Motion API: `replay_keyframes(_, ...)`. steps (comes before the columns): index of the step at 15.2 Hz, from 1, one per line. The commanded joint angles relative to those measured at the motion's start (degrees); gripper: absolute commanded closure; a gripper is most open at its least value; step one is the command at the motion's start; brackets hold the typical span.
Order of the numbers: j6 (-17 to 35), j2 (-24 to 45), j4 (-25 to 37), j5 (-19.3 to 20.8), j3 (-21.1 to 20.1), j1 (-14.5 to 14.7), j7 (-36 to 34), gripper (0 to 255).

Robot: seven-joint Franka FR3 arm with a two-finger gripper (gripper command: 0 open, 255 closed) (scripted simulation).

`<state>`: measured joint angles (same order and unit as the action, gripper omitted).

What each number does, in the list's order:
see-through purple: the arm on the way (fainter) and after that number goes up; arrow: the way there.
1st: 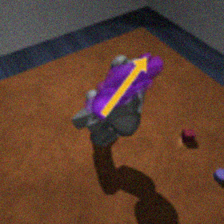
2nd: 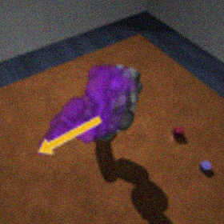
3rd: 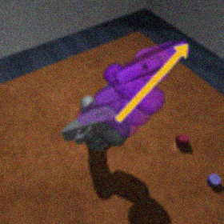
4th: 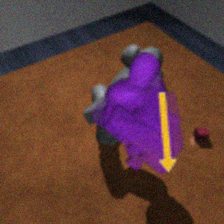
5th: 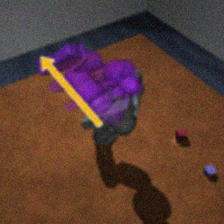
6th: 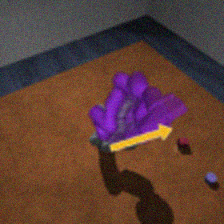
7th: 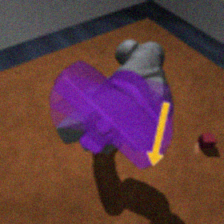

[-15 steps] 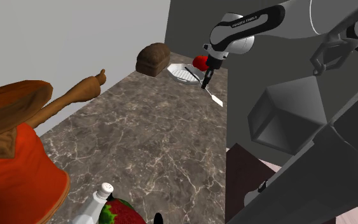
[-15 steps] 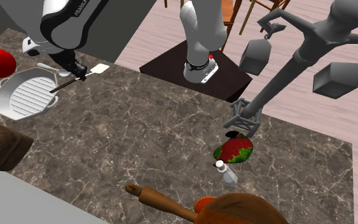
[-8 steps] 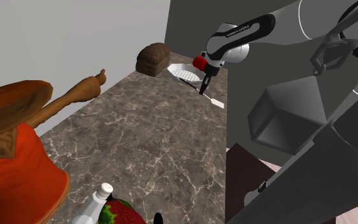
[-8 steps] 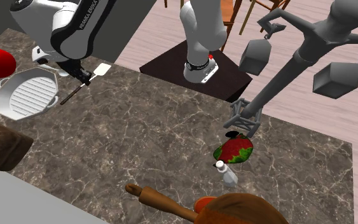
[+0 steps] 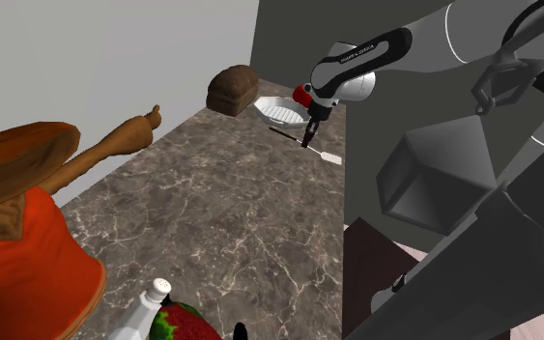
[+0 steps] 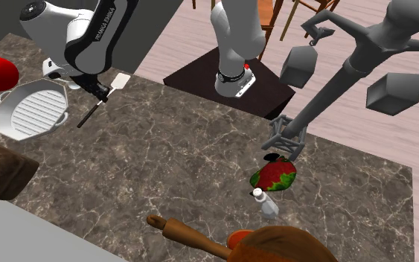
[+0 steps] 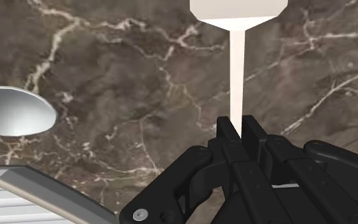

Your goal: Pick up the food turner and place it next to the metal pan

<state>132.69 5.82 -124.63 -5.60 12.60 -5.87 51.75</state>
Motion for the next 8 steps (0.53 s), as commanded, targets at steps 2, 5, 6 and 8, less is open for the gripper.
replay_keyframes(2,0.0,0.0,0.0,0.0,0.0,0.0,0.0,255)
replay_keyframes(5,0.0,0.0,0.0,0.0,0.0,0.0,0.0,0)
replay_keyframes(6,0.0,0.0,0.0,0.0,0.0,0.0,0.0,0)
replay_keyframes(8,0.0,0.0,0.0,0.0,0.0,0.0,0.0,0)
